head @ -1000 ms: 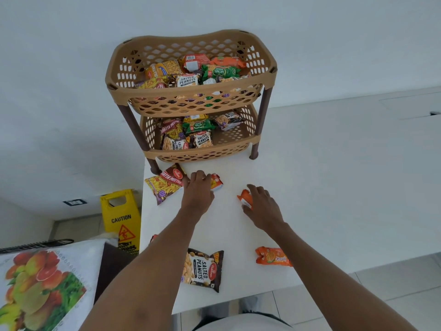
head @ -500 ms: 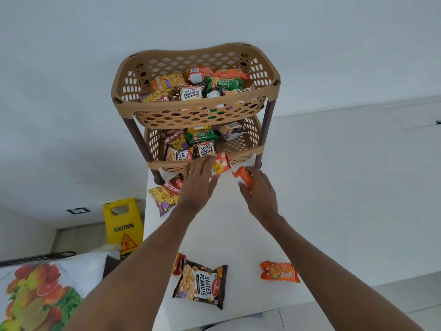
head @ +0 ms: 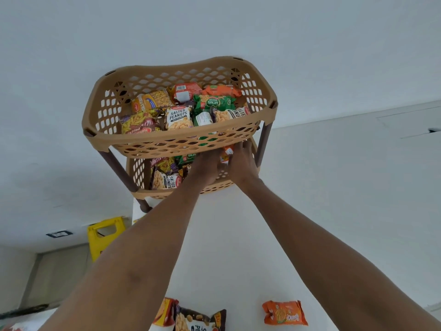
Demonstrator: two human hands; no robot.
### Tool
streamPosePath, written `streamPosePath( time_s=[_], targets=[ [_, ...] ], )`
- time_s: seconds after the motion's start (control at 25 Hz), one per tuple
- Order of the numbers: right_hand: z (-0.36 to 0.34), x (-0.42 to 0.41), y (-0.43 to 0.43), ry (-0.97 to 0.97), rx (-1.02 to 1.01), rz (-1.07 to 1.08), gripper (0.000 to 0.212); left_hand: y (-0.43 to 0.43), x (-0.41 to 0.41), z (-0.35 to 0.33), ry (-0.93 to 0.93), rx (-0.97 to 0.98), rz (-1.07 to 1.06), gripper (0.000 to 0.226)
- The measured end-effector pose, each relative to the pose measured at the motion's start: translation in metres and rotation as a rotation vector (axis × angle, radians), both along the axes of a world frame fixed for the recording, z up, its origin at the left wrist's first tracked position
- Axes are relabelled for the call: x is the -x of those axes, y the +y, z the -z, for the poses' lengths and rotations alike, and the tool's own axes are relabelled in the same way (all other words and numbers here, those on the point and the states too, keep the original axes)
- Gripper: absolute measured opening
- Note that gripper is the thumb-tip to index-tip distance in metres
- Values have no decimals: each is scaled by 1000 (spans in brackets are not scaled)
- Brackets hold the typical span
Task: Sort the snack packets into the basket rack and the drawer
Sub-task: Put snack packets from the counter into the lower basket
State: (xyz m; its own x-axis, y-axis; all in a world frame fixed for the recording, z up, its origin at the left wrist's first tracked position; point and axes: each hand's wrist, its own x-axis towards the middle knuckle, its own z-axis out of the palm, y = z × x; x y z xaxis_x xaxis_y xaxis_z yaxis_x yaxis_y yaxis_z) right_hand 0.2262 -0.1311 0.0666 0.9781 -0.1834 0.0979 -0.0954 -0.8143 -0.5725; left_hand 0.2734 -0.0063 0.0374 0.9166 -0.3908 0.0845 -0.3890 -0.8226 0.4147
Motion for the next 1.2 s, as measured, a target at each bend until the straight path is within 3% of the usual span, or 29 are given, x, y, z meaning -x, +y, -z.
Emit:
streamPosePath(
  time_s=[0.08, 0.2, 0.32, 0.4, 0.48, 0.64, 0.76, 0.84, 0.92, 1.0, 1.08, 1.2],
  targets=[
    [5, -15, -3, 87, 55, 35, 85, -12, -14, 8, 44, -4, 4, 73],
    [12, -32, -3, 148, 104, 61, 70, -16, -34, 24, 46, -29, -27, 71],
    [20, -38, 0, 185, 164, 91, 63, -15, -38, 31, 106, 190, -147, 64],
    [23, -43, 2, 212, 202, 109, 61, -11, -38, 34, 108, 263, -199, 72],
    [22, -48, 2, 262, 261, 123, 56, -5, -37, 36, 100, 224, -188, 78],
    [28, -55, -2, 260, 339, 82, 59, 8, -39, 37, -9, -40, -47, 76],
    [33, -64, -5, 161, 172, 28, 52, 10, -33, 32, -21, 109, -38, 59],
    [37, -67, -3, 122, 11, 104, 40, 9, -29, 30, 80, 288, -109, 54],
    [41, -71, -3, 131, 5, 48, 42, 6, -30, 28, 174, 358, -143, 50],
    [35, -68, -10, 173, 107, -99, 54, 2, -28, 25, 231, 347, -96, 48],
    [32, -63, -10, 238, 351, -215, 62, 0, -28, 21, 222, 218, -36, 46],
    [23, -46, -9, 198, 409, -236, 54, 4, -19, 14, 181, 23, -1, 49]
  ],
)
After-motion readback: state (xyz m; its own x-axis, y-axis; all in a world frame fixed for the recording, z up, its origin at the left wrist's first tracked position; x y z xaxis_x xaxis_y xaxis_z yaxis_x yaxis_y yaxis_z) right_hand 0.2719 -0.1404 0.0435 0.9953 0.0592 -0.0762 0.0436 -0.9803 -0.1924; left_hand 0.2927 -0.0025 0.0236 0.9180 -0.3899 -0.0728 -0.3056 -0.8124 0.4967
